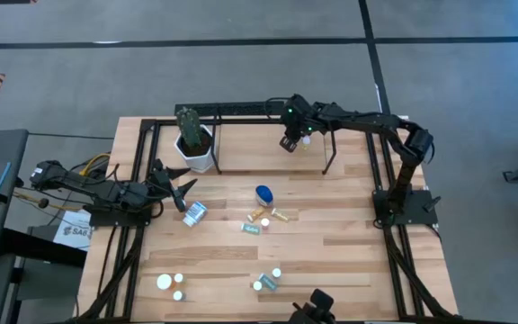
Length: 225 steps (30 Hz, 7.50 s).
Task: Pick and place medicine bottles onto shelf by color
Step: Put the small orange pill bottle on the shelf, then put the small blue pill bottle on the shelf
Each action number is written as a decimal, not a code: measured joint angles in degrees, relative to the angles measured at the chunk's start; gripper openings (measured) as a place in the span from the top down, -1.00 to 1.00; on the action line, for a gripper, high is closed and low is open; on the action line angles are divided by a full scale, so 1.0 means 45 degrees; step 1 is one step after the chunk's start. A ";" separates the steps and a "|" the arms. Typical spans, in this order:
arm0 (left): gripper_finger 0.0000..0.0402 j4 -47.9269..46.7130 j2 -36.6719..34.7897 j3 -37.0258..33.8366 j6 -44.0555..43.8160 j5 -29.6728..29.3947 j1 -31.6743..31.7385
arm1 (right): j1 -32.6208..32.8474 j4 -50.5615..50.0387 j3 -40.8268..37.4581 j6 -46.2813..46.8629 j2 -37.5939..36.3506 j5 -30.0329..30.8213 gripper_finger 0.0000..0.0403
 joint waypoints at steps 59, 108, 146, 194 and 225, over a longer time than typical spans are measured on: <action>0.02 -0.0004 0.0000 0.0000 0.0600 -0.0026 0.0000 | 0.0040 -0.5408 0.6030 -0.0712 -0.0024 0.0352 -0.02; 0.02 0.6007 0.0000 -0.0010 -0.1645 0.0013 -0.0005 | 0.1821 -0.8820 0.9389 0.1768 -0.2657 0.0354 0.03; 0.02 0.3879 0.0000 -0.0004 -0.5836 -0.4324 0.0000 | 0.1797 -0.8956 0.9389 0.1748 -0.2657 0.0369 0.03; 0.03 0.6037 0.0005 0.0083 -0.7252 -0.0237 -0.0005 | 0.1802 -0.9410 0.9389 0.1982 -0.2657 0.0369 0.03; 0.23 -1.1384 0.9868 0.9777 -1.5181 0.8585 -0.0008 | 0.3156 -1.3473 0.9398 0.1012 -0.2700 0.0364 0.03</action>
